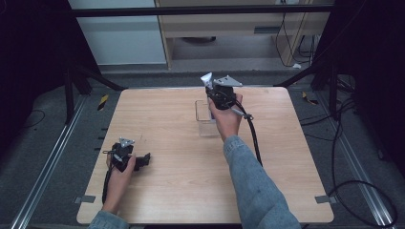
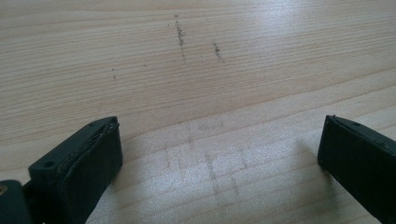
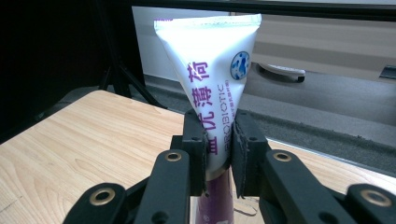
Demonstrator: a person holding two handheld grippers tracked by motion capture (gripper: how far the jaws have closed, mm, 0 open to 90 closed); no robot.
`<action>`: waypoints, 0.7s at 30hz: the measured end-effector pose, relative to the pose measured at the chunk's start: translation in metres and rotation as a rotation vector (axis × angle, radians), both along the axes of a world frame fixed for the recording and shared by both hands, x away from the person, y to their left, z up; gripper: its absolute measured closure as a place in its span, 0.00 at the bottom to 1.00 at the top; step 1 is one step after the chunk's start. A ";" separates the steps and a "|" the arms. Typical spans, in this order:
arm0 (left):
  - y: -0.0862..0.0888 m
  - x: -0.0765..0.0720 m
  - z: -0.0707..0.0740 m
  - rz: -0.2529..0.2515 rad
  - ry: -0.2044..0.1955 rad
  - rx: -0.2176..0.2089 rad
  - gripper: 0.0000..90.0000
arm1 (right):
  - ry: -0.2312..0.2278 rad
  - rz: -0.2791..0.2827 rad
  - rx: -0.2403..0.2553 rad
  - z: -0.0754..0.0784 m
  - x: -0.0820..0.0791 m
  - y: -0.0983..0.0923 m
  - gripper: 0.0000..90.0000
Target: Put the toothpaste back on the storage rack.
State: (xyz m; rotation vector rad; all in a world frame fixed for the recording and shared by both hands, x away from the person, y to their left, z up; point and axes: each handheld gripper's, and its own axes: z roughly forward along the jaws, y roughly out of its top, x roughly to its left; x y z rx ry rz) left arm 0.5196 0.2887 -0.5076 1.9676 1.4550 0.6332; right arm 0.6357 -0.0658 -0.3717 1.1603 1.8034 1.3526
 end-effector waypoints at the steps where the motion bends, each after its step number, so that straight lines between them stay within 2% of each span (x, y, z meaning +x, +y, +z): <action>1: 0.000 0.000 0.000 0.000 0.000 0.000 0.00 | 0.003 0.000 0.001 -0.001 0.000 0.000 0.86; 21: 0.000 0.000 0.000 0.000 0.000 0.000 0.00 | 0.028 -0.006 -0.012 -0.011 -0.004 -0.005 0.86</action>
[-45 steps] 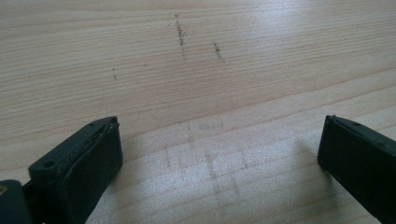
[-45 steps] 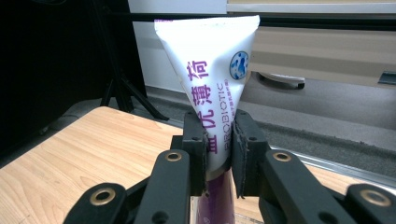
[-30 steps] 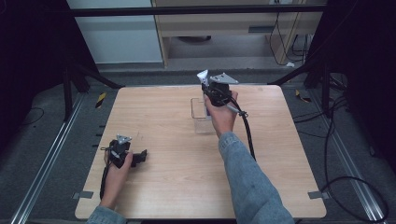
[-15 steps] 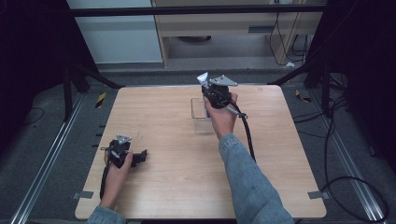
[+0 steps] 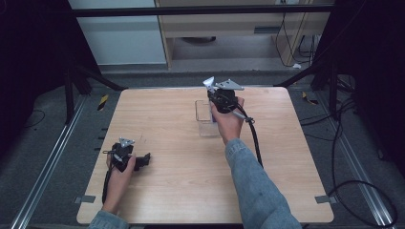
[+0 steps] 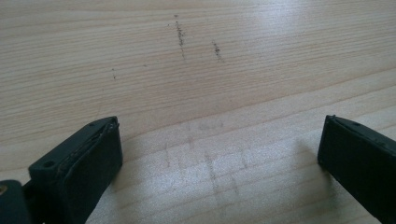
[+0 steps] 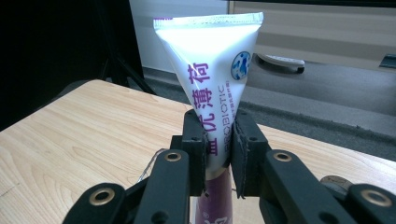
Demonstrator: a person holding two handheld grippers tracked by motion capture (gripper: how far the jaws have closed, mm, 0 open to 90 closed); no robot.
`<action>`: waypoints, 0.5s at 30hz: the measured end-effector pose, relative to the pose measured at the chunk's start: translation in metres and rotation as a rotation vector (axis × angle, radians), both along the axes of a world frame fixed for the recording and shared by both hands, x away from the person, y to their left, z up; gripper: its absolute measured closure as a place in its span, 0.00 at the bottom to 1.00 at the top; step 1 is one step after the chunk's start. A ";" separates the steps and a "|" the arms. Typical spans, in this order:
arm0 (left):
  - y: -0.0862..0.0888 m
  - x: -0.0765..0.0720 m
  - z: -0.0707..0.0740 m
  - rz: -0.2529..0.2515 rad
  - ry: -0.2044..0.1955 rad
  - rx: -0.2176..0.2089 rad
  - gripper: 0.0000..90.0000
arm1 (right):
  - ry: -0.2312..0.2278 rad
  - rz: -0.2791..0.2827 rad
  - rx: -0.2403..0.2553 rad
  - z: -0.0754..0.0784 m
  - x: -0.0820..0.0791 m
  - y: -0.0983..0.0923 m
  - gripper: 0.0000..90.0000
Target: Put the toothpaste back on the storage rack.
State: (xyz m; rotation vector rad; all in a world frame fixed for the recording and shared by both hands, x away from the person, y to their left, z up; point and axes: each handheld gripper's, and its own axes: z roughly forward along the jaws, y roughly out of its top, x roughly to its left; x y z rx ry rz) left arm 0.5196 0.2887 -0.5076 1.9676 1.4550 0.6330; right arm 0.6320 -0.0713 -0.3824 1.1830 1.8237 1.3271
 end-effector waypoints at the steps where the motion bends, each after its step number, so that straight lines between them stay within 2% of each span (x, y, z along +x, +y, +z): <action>1: 0.000 0.000 0.000 0.000 0.000 0.000 0.00 | 0.000 0.000 0.000 0.000 0.000 0.000 0.86; 15: 0.000 0.000 0.000 -0.001 0.000 0.000 0.00 | 0.006 0.025 -0.028 -0.004 -0.004 0.007 0.86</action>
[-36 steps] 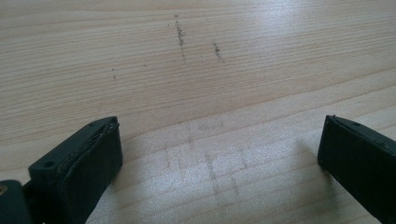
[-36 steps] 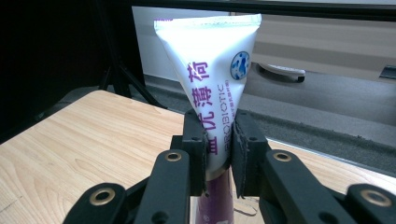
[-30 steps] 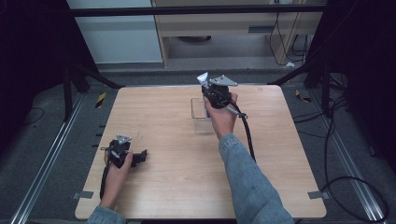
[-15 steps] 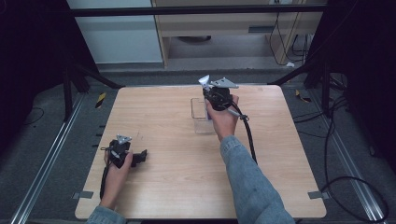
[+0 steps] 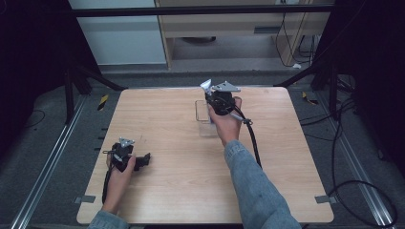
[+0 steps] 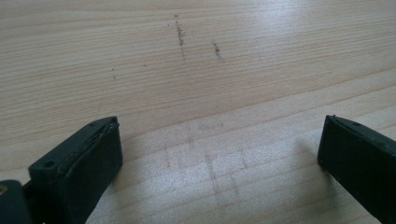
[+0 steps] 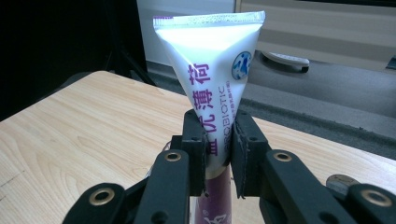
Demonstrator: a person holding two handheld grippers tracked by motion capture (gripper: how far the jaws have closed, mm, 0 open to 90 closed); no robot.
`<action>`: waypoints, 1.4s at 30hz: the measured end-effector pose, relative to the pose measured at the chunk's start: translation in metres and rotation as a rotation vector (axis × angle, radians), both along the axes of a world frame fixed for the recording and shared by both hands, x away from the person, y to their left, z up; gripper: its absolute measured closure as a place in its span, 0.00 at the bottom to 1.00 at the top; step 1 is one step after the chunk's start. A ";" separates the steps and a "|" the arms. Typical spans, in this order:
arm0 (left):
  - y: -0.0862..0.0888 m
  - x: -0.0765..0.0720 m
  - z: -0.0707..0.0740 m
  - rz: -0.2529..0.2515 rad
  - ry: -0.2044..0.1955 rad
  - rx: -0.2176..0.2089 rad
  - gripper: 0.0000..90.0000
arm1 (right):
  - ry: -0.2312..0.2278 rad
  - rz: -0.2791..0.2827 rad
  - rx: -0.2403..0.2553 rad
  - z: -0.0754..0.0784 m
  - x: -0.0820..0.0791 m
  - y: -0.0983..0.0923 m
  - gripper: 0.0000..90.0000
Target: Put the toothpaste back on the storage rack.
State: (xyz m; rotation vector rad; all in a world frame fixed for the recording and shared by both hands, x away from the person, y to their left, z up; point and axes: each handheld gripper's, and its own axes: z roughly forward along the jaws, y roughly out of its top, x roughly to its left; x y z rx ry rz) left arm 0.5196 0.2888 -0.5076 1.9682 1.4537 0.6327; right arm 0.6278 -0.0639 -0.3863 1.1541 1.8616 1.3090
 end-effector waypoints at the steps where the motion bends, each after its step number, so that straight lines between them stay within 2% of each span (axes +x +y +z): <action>1: 0.000 0.000 0.000 -0.001 0.000 0.001 0.00 | 0.003 0.002 -0.002 -0.001 -0.001 0.000 0.86; 19: 0.000 0.000 0.000 -0.005 -0.001 -0.001 0.00 | 0.028 0.001 -0.016 -0.010 -0.003 -0.003 0.86; 42: 0.000 0.000 0.000 -0.007 -0.001 0.000 0.00 | 0.051 0.019 -0.039 -0.019 -0.004 0.004 0.85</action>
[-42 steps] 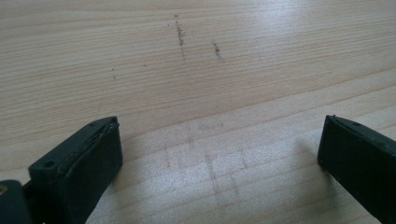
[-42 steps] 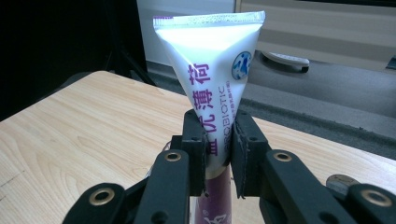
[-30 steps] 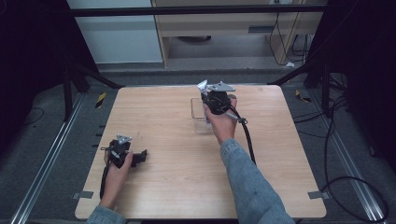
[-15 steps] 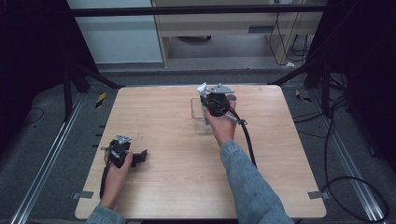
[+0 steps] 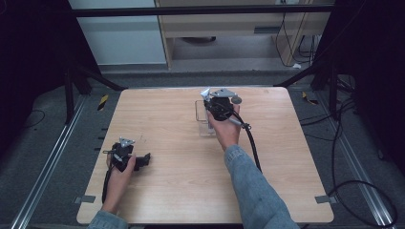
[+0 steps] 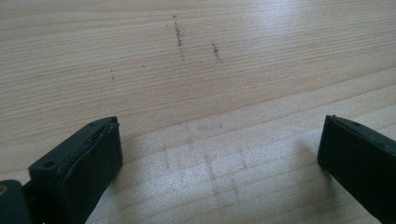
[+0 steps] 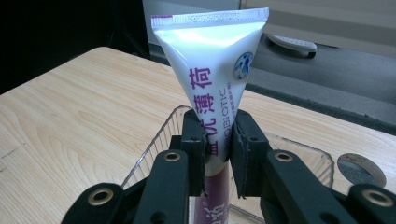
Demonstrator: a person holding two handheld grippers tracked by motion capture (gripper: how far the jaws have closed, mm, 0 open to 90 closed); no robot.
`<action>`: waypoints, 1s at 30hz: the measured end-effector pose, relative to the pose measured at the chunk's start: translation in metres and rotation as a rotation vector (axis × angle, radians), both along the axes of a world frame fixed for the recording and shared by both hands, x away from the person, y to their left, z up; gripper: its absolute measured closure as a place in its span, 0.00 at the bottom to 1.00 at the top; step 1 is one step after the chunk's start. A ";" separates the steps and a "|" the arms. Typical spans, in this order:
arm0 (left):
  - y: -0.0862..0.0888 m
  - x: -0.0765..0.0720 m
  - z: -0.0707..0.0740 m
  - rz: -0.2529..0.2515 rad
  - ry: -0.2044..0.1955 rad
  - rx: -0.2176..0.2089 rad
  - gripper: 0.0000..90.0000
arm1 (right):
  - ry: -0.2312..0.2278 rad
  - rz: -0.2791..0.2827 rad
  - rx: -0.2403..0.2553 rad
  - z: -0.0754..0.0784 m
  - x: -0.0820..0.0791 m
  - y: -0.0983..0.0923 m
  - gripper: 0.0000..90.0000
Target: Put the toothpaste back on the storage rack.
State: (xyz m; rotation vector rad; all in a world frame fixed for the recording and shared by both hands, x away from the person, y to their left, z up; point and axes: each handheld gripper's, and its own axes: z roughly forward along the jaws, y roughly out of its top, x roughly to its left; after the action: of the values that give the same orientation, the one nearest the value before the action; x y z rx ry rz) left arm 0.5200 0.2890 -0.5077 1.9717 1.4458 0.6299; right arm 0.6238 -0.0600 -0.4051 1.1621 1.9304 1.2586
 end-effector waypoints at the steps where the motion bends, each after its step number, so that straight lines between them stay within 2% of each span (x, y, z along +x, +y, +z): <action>1: 0.000 0.000 0.000 0.000 0.000 0.000 0.00 | 0.001 0.002 -0.002 0.000 0.000 0.001 0.85; 17: 0.000 0.000 0.000 -0.001 0.000 0.000 0.00 | 0.002 0.013 -0.024 0.000 0.006 0.014 0.84; 30: 0.000 0.000 0.000 -0.002 0.000 0.000 0.00 | 0.021 0.017 -0.041 -0.001 0.015 0.027 0.84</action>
State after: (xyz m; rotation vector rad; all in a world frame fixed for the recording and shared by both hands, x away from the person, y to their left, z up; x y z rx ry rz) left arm 0.5201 0.2891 -0.5077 1.9728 1.4439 0.6285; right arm 0.6385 -0.0329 -0.4060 1.1450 1.9753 1.2146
